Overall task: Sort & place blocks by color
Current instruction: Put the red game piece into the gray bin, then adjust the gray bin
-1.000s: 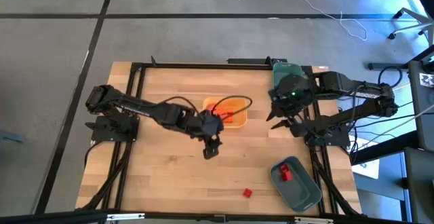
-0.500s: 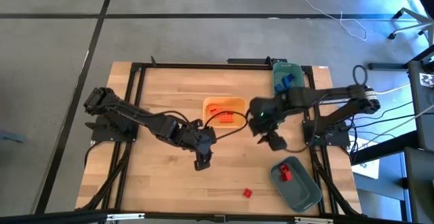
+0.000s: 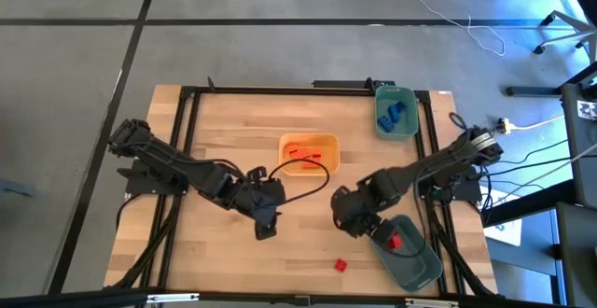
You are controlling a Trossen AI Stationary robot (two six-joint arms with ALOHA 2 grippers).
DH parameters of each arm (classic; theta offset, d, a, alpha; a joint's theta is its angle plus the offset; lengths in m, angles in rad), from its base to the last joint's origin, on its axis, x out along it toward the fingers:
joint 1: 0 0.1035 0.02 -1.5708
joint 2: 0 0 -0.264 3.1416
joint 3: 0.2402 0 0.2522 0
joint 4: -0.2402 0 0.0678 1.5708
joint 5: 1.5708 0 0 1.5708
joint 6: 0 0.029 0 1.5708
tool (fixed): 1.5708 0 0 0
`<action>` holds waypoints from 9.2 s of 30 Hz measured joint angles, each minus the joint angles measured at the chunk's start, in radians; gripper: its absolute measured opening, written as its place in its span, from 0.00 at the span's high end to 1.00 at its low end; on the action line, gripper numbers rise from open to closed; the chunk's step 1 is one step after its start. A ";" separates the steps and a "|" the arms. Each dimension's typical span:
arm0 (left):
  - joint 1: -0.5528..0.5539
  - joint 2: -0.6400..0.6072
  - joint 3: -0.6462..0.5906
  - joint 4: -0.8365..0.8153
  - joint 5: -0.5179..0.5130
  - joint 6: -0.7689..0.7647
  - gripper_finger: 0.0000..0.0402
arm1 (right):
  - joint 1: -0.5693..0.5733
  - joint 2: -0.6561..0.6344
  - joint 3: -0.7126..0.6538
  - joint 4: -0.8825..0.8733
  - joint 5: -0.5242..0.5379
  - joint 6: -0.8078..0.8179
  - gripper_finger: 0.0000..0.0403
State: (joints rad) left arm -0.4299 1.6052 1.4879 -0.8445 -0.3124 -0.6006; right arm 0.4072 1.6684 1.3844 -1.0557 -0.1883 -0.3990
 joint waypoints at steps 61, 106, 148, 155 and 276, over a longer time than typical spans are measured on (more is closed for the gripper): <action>-0.094 -0.118 0.001 -0.116 -0.088 0.010 0.49 | 0.148 0.380 0.002 0.458 -0.158 -0.002 0.60; -0.094 -0.118 0.001 -0.116 -0.088 0.010 0.49 | 0.030 0.394 -0.028 0.550 0.062 0.128 0.60; -0.088 -0.118 0.001 -0.116 -0.091 0.035 0.49 | 0.001 0.395 -0.031 0.582 0.098 0.184 0.55; -0.088 -0.118 0.001 -0.114 -0.091 0.036 0.49 | 0.000 0.400 -0.035 0.575 0.100 0.184 0.44; 0.123 -0.118 0.000 -0.076 -0.034 0.192 0.49 | 0.424 -0.298 -0.303 -0.121 0.522 1.616 0.29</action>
State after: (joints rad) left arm -0.3069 1.4872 1.4883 -0.9203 -0.3462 -0.4088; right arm 0.8314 1.3701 1.0818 -1.1764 0.3342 1.2165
